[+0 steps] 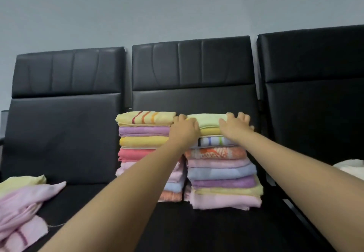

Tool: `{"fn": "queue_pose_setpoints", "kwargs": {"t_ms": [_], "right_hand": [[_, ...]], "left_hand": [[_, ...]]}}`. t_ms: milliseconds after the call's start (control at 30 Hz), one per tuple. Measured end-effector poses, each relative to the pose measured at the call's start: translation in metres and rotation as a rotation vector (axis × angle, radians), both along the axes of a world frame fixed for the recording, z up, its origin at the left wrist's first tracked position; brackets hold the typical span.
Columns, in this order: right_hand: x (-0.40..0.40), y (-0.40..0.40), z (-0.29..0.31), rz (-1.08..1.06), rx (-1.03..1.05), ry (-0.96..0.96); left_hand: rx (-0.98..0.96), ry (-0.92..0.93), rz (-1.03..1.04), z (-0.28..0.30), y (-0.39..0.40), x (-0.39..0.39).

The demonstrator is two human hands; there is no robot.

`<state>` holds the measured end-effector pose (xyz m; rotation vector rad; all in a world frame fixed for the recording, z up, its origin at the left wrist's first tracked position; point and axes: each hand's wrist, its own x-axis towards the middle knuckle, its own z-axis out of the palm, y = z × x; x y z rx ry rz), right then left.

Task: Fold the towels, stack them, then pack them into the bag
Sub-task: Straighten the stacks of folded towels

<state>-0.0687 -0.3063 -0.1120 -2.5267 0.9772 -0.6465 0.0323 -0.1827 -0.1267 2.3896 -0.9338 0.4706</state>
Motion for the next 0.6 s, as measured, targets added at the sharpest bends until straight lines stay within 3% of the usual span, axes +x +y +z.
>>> {"fn": "queue_pose_setpoints", "kwargs": {"t_ms": [67, 133, 200, 333, 433, 600], "right_hand": [[-0.018, 0.025, -0.011, -0.005, -0.283, -0.299], [-0.034, 0.052, -0.025, 0.111, -0.365, -0.485], [-0.045, 0.086, -0.044, 0.281, -0.143, -0.475], [-0.052, 0.174, -0.084, 0.515, 0.491, -0.227], [-0.036, 0.244, -0.111, 0.547, 0.671, -0.101], [0.017, 0.36, -0.133, 0.587, 0.898, -0.076]], "left_hand": [[-0.203, -0.07, -0.107, 0.003, 0.012, -0.013], [-0.336, -0.032, -0.203, 0.008, 0.037, -0.027], [-0.352, 0.066, -0.258, 0.007, 0.08, -0.046], [-0.123, 0.227, -0.188, -0.012, 0.195, -0.077], [-0.043, 0.285, -0.038, -0.037, 0.288, -0.075], [-0.044, 0.318, 0.288, -0.087, 0.438, -0.046]]}}
